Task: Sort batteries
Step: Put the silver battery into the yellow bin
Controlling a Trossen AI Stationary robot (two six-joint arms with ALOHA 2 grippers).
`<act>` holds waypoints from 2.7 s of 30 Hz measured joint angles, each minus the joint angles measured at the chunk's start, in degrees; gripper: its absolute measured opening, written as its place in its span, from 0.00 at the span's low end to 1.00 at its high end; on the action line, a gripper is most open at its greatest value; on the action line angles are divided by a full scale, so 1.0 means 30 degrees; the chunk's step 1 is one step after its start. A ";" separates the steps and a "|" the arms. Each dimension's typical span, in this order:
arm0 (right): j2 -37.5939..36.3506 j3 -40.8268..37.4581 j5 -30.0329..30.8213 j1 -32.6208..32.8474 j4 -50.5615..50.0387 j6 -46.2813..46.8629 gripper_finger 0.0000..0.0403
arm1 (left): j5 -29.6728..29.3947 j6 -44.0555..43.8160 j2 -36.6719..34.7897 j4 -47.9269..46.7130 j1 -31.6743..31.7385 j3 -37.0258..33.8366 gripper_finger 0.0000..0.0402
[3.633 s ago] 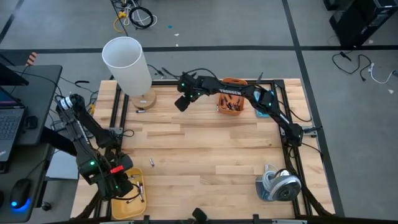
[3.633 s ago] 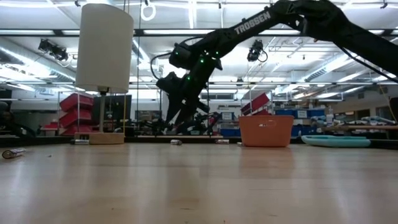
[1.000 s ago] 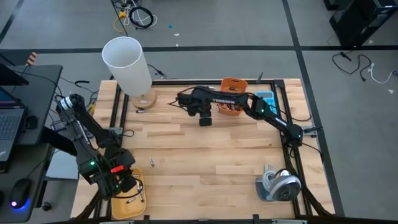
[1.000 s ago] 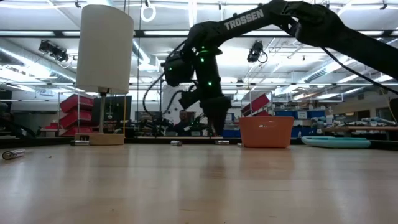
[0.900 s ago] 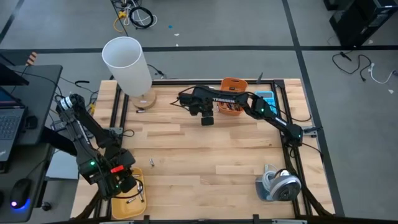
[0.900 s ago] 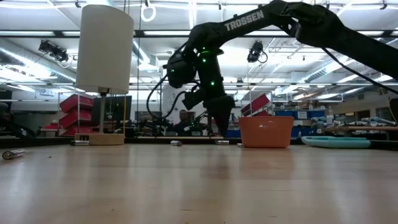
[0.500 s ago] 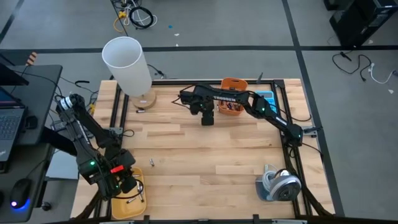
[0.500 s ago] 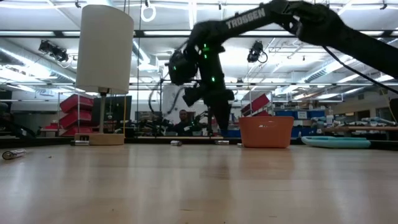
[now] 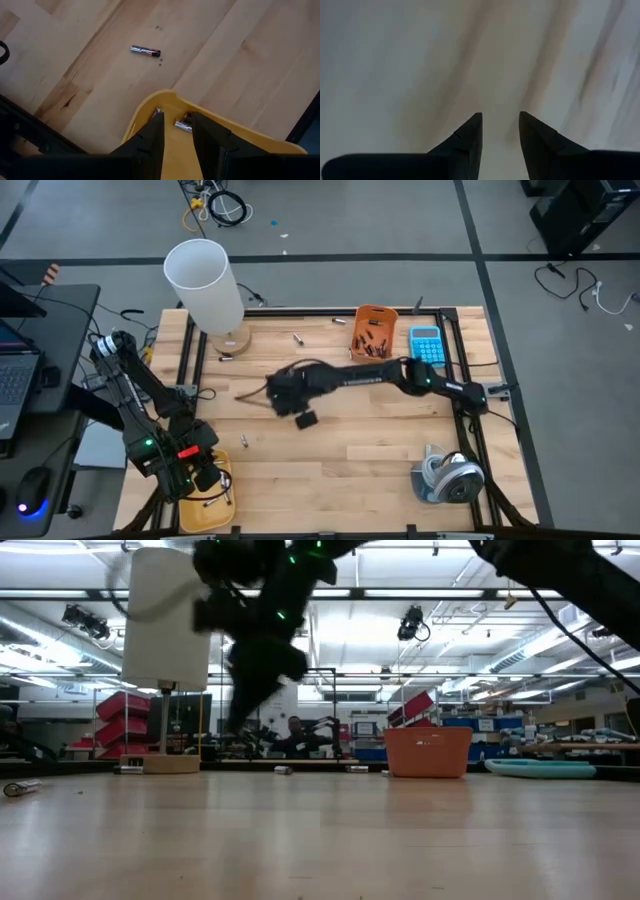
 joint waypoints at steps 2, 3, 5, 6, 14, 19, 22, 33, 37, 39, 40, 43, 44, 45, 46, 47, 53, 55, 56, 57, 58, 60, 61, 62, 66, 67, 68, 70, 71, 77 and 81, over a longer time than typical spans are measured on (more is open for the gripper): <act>0.0000 0.0000 -0.0954 0.0527 0.2132 -0.0325 0.28 | 0.0000 0.0004 0.0000 0.0026 0.0000 0.0000 0.25; 0.0000 0.0000 -0.1601 0.0737 0.3084 -0.0410 0.28 | 0.0000 0.0000 -0.0005 0.0076 0.0000 0.0000 0.25; 0.0099 0.0000 -0.3036 0.1087 0.5052 -0.0544 0.28 | 0.0003 0.0004 -0.0007 0.0335 0.0000 0.0000 0.25; 0.0130 0.0000 -0.3690 0.1218 0.5911 -0.0552 0.28 | 0.0007 0.0000 0.0000 0.0429 0.0003 0.0000 0.25; 0.1109 -0.0066 -0.6102 0.1569 1.0678 -0.0232 0.29 | 0.0200 -0.0029 0.0000 0.0568 0.0007 0.0000 0.25; 0.1981 -0.0087 -0.6590 0.1416 1.1924 0.0763 0.35 | 0.1268 -0.0066 0.0015 -0.0274 0.0007 0.0015 0.25; 0.2527 -0.0091 -0.6670 0.1351 1.2868 0.1086 0.40 | 0.1354 -0.0175 -0.0003 -0.0735 0.0007 0.0036 0.25; 0.3447 -0.0377 -0.7043 0.1300 1.6375 0.2215 0.66 | 0.1219 -0.0560 0.0189 -0.0699 0.0007 0.0036 0.25; 0.3875 -0.0393 -0.7041 0.1293 1.7061 0.3046 0.73 | 0.1173 -0.1162 0.0189 -0.0692 0.0007 0.0036 0.25; 0.4269 -0.0393 -0.7009 0.1300 1.7799 0.3510 0.76 | 0.1152 -0.1233 0.0186 -0.0690 0.0007 0.0036 0.25; 0.4352 -0.0393 -0.6998 0.1300 1.7712 0.3675 0.77 | 0.1137 -0.1273 0.0189 -0.0685 0.0007 0.0034 0.25; 0.4364 -0.0908 -0.6469 0.1300 1.8011 0.3615 0.79 | 0.1115 -0.1508 0.0182 -0.0711 0.0007 0.0029 0.25; 0.4364 -0.0933 -0.6209 0.1300 1.8141 0.3623 0.79 | 0.1115 -0.1558 0.0182 -0.0705 0.0007 0.0029 0.25; 0.4364 -0.0941 -0.6131 0.1291 1.8140 0.3631 0.80 | 0.1115 -0.1585 0.0182 -0.0723 0.0007 0.0029 0.25; 0.4364 -0.0947 -0.6051 0.1256 1.8140 0.3637 0.80 | 0.1107 -0.1593 0.0182 -0.0748 0.0007 0.0029 0.25; 0.4364 -0.0947 -0.6051 0.1249 1.8140 0.3637 0.80 | 0.1107 -0.1596 0.0182 -0.0737 0.0007 0.0029 0.25; 0.4629 -0.0972 -0.6051 0.1242 1.8544 0.3688 0.81 | 0.1082 -0.1596 0.0182 -0.0746 0.0007 0.0026 0.25; 0.4824 -0.0973 -0.6051 0.1281 1.8690 0.3611 0.80 | 0.1078 -0.1596 0.0182 -0.0736 0.0007 0.0022 0.25; 0.5004 -0.0921 -0.6047 0.1309 1.9250 0.3604 0.80 | 0.1078 -0.1596 0.0182 -0.0733 0.0007 0.0022 0.25; 0.5084 -0.0931 -0.6030 0.1323 1.9360 0.3671 0.80 | 0.1073 -0.1596 0.0182 -0.0739 0.0007 0.0022 0.25; 0.5179 -0.0969 -0.6043 0.1337 1.9319 0.3784 0.80 | 0.1046 -0.1596 0.0182 -0.0748 0.0007 0.0022 0.25; 0.5588 -0.0969 -0.6014 0.1387 1.9888 0.3819 0.81 | 0.0901 -0.1590 0.0182 -0.0739 0.0007 0.0022 0.25; 0.5632 -0.0991 -0.5876 0.1394 1.9700 0.3833 0.81 | 0.0832 -0.1588 0.0182 -0.0700 0.0007 0.0022 0.25; 0.5654 -0.0998 -0.5876 0.1408 1.9711 0.3843 0.81 | 0.0788 -0.1593 0.0180 -0.0735 0.0007 0.0022 0.25; 0.5581 -0.0962 -0.5839 0.1409 1.9715 0.3834 0.81 | 0.0568 -0.1588 0.0176 -0.0757 0.0007 0.0022 0.25; 0.5581 -0.0962 -0.5839 0.1409 1.9739 0.3834 0.81 | 0.0538 -0.1588 0.0175 -0.0758 0.0007 0.0022 0.25; 0.5581 -0.0962 -0.5843 0.1409 1.9728 0.3834 0.81 | 0.0528 -0.1588 0.0178 -0.0724 0.0007 0.0022 0.25; 0.5581 -0.0962 -0.5861 0.1409 1.9747 0.3834 0.80 | 0.0476 -0.1588 0.0178 -0.0733 0.0007 0.0019 0.25; 0.5581 -0.0962 -0.5862 0.1409 1.9794 0.3834 0.80 | 0.0477 -0.1588 0.0179 -0.0726 0.0007 0.0019 0.25; 0.5581 -0.0962 -0.6508 0.1409 1.9827 0.3229 0.77 | 0.0466 -0.1588 0.0182 -0.0733 0.0007 0.0015 0.25; 0.6059 -0.0918 -0.6564 0.1409 2.0566 0.3401 0.75 | 0.0456 -0.1588 0.0182 -0.0726 0.0007 0.0015 0.25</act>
